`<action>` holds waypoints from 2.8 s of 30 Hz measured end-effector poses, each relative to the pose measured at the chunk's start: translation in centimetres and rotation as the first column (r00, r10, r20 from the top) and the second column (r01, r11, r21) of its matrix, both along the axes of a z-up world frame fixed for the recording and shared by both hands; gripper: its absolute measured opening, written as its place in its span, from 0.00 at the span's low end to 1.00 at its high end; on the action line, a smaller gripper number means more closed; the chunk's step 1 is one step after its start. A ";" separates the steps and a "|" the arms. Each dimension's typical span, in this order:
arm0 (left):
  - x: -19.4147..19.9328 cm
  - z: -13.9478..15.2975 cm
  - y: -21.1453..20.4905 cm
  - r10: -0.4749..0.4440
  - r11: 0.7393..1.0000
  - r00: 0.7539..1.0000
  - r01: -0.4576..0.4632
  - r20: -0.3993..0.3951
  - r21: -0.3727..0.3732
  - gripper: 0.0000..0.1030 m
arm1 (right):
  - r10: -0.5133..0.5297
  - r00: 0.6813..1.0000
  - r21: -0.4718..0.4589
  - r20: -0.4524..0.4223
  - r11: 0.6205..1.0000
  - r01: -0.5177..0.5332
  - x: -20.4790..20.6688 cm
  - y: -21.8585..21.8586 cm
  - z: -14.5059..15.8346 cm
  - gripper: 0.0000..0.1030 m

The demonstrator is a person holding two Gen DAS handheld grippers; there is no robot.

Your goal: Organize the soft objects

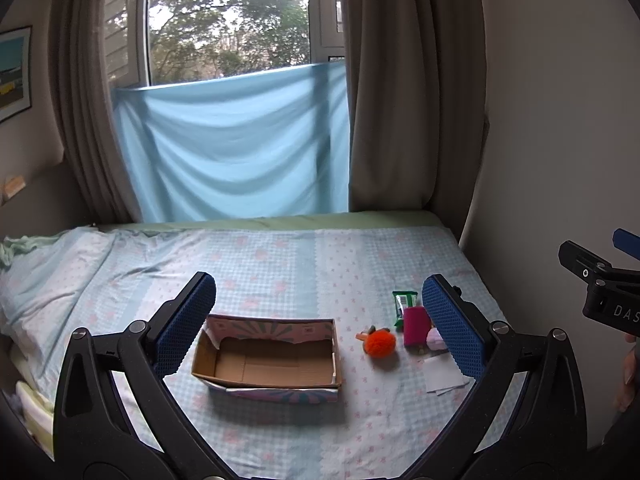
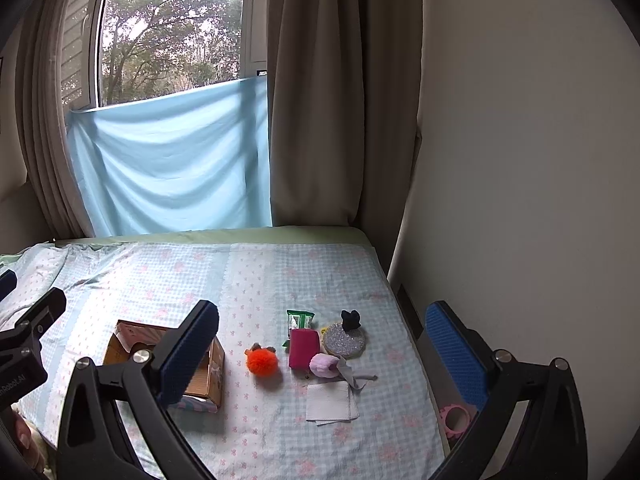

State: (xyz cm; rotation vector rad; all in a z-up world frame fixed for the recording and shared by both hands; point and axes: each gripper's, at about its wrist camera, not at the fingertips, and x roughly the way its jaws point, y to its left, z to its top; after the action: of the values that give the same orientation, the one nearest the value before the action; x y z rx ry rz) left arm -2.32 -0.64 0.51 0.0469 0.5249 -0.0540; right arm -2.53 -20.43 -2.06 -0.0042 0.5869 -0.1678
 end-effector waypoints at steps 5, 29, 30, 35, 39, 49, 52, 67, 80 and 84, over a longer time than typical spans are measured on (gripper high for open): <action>0.0 -0.1 -0.1 0.003 1.000 1.000 -0.003 0.000 0.000 0.99 | 0.000 1.000 0.000 0.001 1.000 0.000 -0.1 0.0 0.0 1.00; 1.2 -0.3 0.3 0.011 1.000 0.999 -0.012 -0.030 -0.004 0.99 | -0.008 1.000 0.005 -0.027 1.000 0.008 0.4 0.1 -0.1 1.00; 1.4 -0.4 0.4 0.012 1.000 0.999 -0.013 -0.036 -0.005 0.99 | -0.009 0.999 0.004 -0.031 1.000 0.009 0.5 0.1 -0.1 1.00; 3.5 -1.7 0.2 0.000 1.000 0.997 -0.002 -0.082 -0.024 0.99 | -0.025 0.998 0.006 -0.049 1.000 0.026 1.8 -0.3 -0.8 1.00; 5.7 -4.4 -1.1 -0.012 1.000 0.992 0.009 -0.125 -0.024 0.99 | -0.039 0.997 0.012 -0.072 0.999 0.040 3.6 -1.5 -2.8 1.00; 12.4 -15.3 -7.8 0.033 0.999 0.959 -0.038 -0.281 -0.010 0.99 | -0.022 0.982 0.054 -0.190 0.998 0.033 11.9 -7.7 -12.2 1.00; 14.5 -19.2 -9.9 0.044 0.999 0.948 -0.043 -0.315 0.013 0.99 | -0.027 0.975 0.071 -0.220 0.997 0.043 14.9 -9.9 -15.8 1.00; 23.7 -38.4 -16.0 0.078 0.991 0.901 -0.022 -0.428 0.134 0.94 | -0.004 0.941 0.064 -0.339 0.998 0.027 28.1 -15.8 -32.6 1.00; 26.4 -46.6 -15.5 0.053 0.992 0.858 0.015 -0.511 0.129 0.46 | 0.029 0.930 0.071 -0.368 0.997 -0.003 32.7 -16.5 -40.1 0.84; 26.6 -47.2 -15.6 0.045 0.992 0.853 0.024 -0.520 0.124 0.37 | 0.032 0.926 0.076 -0.376 0.997 -0.003 32.8 -16.6 -40.6 0.67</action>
State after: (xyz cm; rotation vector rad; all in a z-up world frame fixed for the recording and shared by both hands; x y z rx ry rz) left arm 24.32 -16.24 -46.73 0.1565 1.0775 -0.0216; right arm 30.27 -36.98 -42.66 0.0306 0.9782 -0.1281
